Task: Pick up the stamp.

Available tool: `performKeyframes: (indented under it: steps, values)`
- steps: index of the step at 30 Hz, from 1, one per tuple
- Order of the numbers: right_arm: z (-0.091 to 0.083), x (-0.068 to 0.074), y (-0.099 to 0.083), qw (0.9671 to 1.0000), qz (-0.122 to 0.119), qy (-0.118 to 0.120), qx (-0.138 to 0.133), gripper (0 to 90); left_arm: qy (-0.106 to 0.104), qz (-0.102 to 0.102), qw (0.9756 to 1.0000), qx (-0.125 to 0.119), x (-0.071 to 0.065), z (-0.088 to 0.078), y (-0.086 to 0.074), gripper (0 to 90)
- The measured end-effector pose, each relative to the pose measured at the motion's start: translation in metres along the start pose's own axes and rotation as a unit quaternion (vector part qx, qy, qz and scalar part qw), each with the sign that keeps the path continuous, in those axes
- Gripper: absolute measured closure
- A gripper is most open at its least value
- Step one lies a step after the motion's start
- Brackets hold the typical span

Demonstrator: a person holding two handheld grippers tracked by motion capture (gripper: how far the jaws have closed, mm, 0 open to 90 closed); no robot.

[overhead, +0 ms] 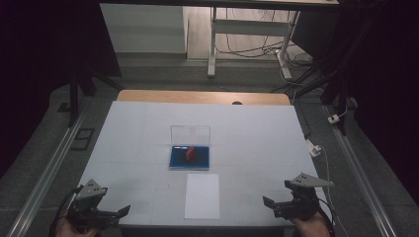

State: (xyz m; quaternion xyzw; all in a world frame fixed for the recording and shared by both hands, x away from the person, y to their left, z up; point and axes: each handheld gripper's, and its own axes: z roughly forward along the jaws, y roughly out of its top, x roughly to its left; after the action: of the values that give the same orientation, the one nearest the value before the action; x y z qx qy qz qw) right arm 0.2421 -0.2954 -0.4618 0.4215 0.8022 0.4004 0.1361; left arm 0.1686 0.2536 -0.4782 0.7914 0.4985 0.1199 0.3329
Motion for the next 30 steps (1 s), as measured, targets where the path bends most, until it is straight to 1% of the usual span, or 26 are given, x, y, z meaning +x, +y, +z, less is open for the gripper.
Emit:
performKeyframes:
  steps: [1, 3, 4, 5, 6, 7, 8, 9, 11, 12, 13, 16, 21, 22, 25, 30]
  values:
    - [-0.0015, -0.0023, -0.0005, 0.9999, 0.008, 0.009, -0.007, 0.0, -0.003, -0.001, 1.0, 0.0, 0.0006, 0.0, 0.0, 3.2]
    - [-0.0024, -0.0046, -0.0009, 0.9996, 0.014, 0.02, -0.01, 0.0, -0.005, -0.002, 1.0, 0.0, 0.0009, 0.0001, 0.0001, 3.2]
    - [-0.0027, -0.0057, -0.0012, 0.9994, 0.018, 0.028, -0.013, 0.0, -0.01, -0.005, 0.9999, -0.001, 0.0018, 0.0, 0.0, 3.2]
    - [-0.0027, -0.0057, -0.0012, 0.9994, 0.018, 0.028, -0.013, 0.0, -0.01, -0.005, 0.9999, -0.001, 0.0018, 0.0, 0.0, 3.3]
    - [-0.0035, -0.008, -0.0016, 0.9989, 0.025, 0.037, -0.017, 0.0, -0.013, -0.006, 0.9999, -0.002, 0.0026, -0.0003, -0.0001, 3.6]
    - [-0.0035, -0.008, -0.0016, 0.9989, 0.025, 0.037, -0.017, 0.0, -0.015, -0.007, 0.9999, -0.003, 0.0031, -0.0005, -0.0002, 3.6]
    - [-0.0036, -0.0084, -0.0016, 0.9988, 0.031, 0.035, -0.017, 0.0, -0.02, -0.009, 0.9997, -0.006, 0.0042, -0.0012, -0.0005, 4.2]
    - [-0.0035, -0.0083, -0.0015, 0.9989, 0.03, 0.033, -0.017, 0.0, -0.02, -0.009, 0.9997, -0.006, 0.0042, -0.0012, -0.0005, 4.9]
    - [-0.0035, -0.0078, -0.0014, 0.9991, 0.027, 0.029, -0.015, 0.0, -0.023, -0.012, 0.9996, -0.009, 0.0049, -0.0019, -0.0009, 5.0]
    - [-0.0028, -0.006, -0.001, 0.9994, 0.02, 0.024, -0.012, 0.0, -0.025, -0.013, 0.9995, -0.011, 0.0055, -0.0022, -0.001, 4.5]
    - [-0.0028, -0.006, -0.001, 0.9994, 0.02, 0.024, -0.012, 0.0, -0.026, -0.014, 0.9995, -0.012, 0.0057, -0.0023, -0.001, 4.5]
    - [-0.0017, -0.0045, -0.0007, 0.9997, 0.013, 0.02, -0.007, 0.0, -0.028, -0.017, 0.9994, -0.01, 0.0064, -0.0021, -0.0008, 4.0]
    - [-0.0014, -0.0035, -0.0004, 0.9997, 0.008, 0.023, -0.004, 0.0, -0.032, -0.015, 0.9994, -0.005, 0.0071, -0.0012, -0.0002, 3.0]
    - [-0.0012, -0.0033, -0.0003, 0.9997, 0.007, 0.024, -0.003, 0.0, -0.035, -0.015, 0.9993, -0.001, 0.0071, -0.0008, -0.0001, 2.2]
    - [-0.0008, -0.002, 0.0, 0.9997, 0.002, 0.023, 0.001, 0.0, -0.038, -0.013, 0.9992, -0.001, 0.0071, -0.0012, -0.0001, 0.9]
    - [0.0003, -0.0017, 0.0001, 0.9996, -0.002, 0.027, 0.004, 0.0, -0.025, 0.002, 0.9997, 0.0, 0.0024, -0.0009, 0.0031, 0.0]
